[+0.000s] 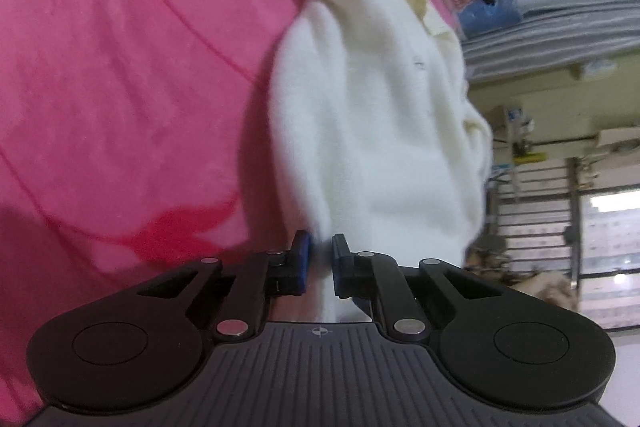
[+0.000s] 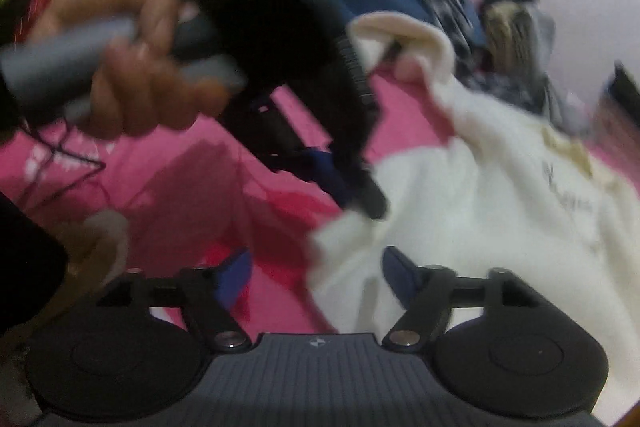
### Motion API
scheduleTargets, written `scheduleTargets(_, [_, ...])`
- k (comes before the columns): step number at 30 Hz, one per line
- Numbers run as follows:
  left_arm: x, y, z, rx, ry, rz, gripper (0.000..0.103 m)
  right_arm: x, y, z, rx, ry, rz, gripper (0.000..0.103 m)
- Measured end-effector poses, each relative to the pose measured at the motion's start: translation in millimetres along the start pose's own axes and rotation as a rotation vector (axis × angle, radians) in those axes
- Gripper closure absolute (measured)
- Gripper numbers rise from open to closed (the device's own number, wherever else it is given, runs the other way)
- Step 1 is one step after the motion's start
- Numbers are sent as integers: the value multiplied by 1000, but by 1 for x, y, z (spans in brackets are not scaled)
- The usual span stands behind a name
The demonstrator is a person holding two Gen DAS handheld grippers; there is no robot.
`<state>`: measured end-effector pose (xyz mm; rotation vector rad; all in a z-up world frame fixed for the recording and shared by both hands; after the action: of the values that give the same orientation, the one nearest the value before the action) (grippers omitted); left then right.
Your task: Fold clothes
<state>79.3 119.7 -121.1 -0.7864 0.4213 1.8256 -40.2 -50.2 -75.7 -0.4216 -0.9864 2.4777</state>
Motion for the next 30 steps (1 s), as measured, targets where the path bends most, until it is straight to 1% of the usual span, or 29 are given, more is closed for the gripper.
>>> scheduleTargets(1, [0,-1,0,6,14,8,94,4,-1,-3,-3,24,35,21])
scheduleTargets(2, [-1,-1,-1,11,28,16,95,5,-2,-9,2,53,57,24])
scheduleTargets(3, [-1,-2,-1,16,43,23,95,1,-2,-12,9,71,50,29])
scheduleTargets(5, [-3,-2,-2,28,68,22,95,-12,-1,-17,22,101,3,77])
scheduleTargets(7, [-7,-3,-2,46,93,-1,94,-36,2,-14,8,113,-108,93])
scheduleTargets(9, [-11,-5,1,50,104,-28,91,-64,7,-3,-30,110,-245,95])
scheduleTargets(11, [-11,-11,9,5,112,-42,79,-94,16,13,-68,78,-402,95])
scheduleTargets(12, [-9,-16,12,-24,119,-31,75,-109,20,21,-87,61,-481,95])
scheduleTargets(13, [-6,-22,15,-51,124,-19,68,-122,26,30,-129,1,-549,95])
scheduleTargets(15, [3,-33,14,-79,120,26,64,-144,38,49,-233,-150,-660,95])
scheduleTargets(16, [8,-39,12,-85,116,45,61,-149,42,58,-276,-219,-688,95])
scheduleTargets(17, [13,-45,7,-90,111,70,57,-153,43,64,-294,-267,-701,95])
scheduleTargets(18, [19,-51,2,-96,104,107,56,-152,43,68,-297,-297,-693,95])
scheduleTargets(19, [25,-57,-3,-100,113,144,54,-152,43,72,-298,-324,-682,95])
scheduleTargets(22, [41,-73,-19,-112,140,253,53,-141,39,73,-265,-434,-632,95])
scheduleTargets(26, [48,-84,-36,-123,149,319,53,-117,29,72,-201,-543,-535,95])
scheduleTargets(27, [47,-84,-36,-134,139,313,54,-109,27,72,-186,-556,-505,95])
scheduleTargets(28, [44,-83,-35,-150,126,295,57,-101,24,71,-171,-568,-475,95])
scheduleTargets(29, [41,-82,-33,-166,112,275,67,-92,23,71,-158,-577,-457,95])
scheduleTargets(30, [40,-82,-26,-186,90,245,70,-88,22,69,-146,-590,-442,95])
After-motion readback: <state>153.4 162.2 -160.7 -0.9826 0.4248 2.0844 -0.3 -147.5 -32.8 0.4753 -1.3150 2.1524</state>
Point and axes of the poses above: each gripper's, at about its wrist camera, not at the fingertips, and z roughly against the way its jaws point, x to its left, y to its underside, the point moved 1 cm from there along -z, roughly the way its jaws point, and after that the axes turned 6 degrees about -y, right-handed, at the moved point
